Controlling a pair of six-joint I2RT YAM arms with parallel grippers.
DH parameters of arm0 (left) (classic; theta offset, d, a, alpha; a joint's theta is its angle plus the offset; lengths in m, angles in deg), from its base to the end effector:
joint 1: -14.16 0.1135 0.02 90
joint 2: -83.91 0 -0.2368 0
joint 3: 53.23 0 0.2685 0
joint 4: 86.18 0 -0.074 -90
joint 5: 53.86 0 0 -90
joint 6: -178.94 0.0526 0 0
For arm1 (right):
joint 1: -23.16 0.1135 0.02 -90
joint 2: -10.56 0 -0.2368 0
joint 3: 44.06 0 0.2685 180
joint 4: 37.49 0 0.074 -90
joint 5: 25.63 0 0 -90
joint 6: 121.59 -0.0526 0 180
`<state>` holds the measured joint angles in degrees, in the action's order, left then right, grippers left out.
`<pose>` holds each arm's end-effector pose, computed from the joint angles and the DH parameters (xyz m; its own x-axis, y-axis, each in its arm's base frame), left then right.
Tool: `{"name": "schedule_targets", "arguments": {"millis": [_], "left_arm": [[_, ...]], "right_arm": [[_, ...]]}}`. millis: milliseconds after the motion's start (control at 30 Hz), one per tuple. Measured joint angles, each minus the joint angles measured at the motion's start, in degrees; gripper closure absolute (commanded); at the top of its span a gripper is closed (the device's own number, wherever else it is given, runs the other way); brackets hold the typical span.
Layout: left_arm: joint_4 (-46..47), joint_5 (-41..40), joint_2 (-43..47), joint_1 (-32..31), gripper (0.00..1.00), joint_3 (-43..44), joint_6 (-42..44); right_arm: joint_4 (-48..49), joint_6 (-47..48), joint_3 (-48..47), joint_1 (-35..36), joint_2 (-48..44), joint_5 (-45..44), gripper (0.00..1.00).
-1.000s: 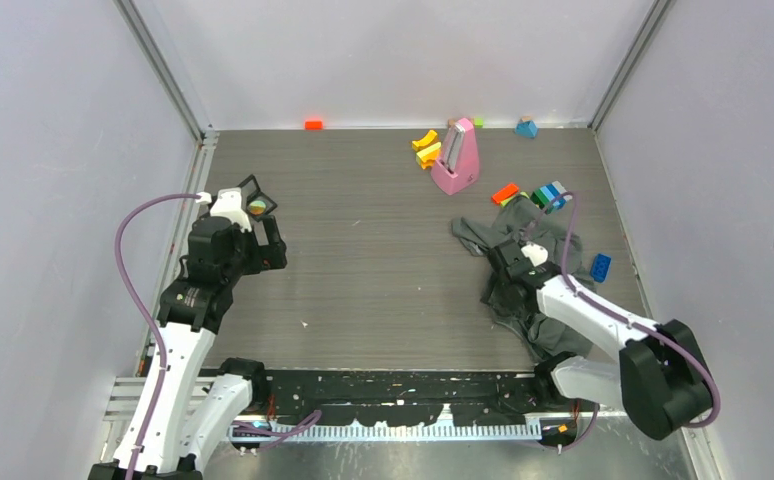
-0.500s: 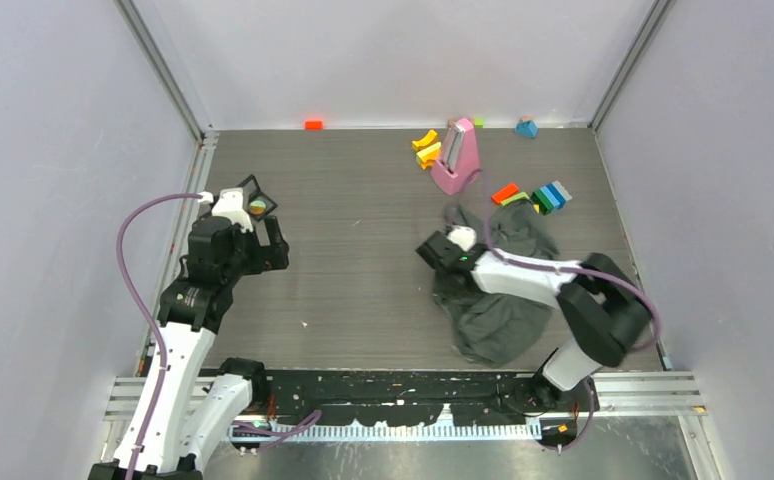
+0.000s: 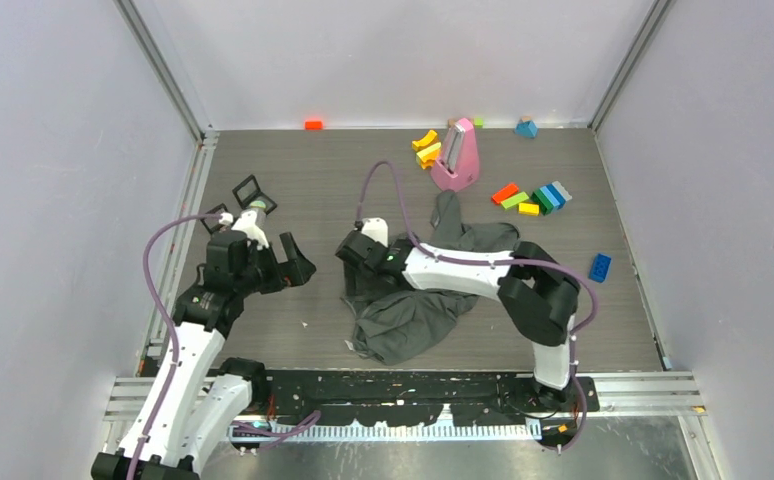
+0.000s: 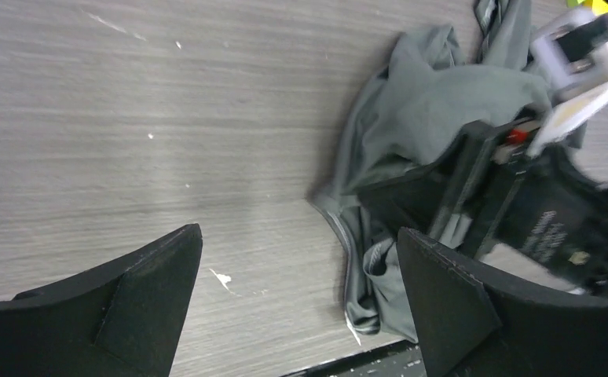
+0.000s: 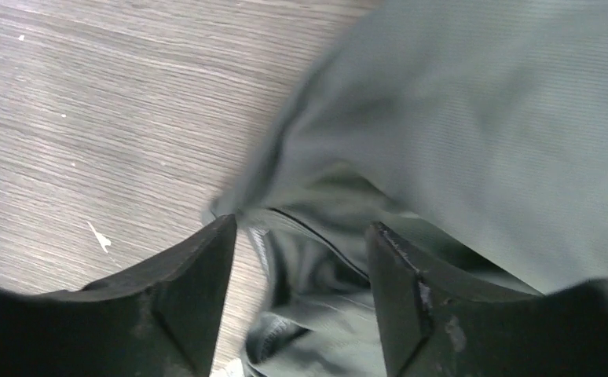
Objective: Pin the brooch onto the clothing
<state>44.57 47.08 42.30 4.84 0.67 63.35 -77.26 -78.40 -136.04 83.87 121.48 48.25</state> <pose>0.2014 -0.0432 0.2524 -0.6684 -0.3201 -0.6714 0.0221 0.8937 -0.4480 0.2198 0.3619 0.1411 -0.8456 -0.0757 -0.5285 -0.2204 0.9511 0.2163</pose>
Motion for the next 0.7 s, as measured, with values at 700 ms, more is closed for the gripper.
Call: {"name": "schedule_targets", "arguments": {"millis": [700], "left_arm": [[18.69, -5.07, -14.99, -19.45, 0.3, -12.76, -13.49]], "right_arm": [[-5.46, -7.87, 25.31, 4.04, -23.67, -2.49, 0.24]]}}
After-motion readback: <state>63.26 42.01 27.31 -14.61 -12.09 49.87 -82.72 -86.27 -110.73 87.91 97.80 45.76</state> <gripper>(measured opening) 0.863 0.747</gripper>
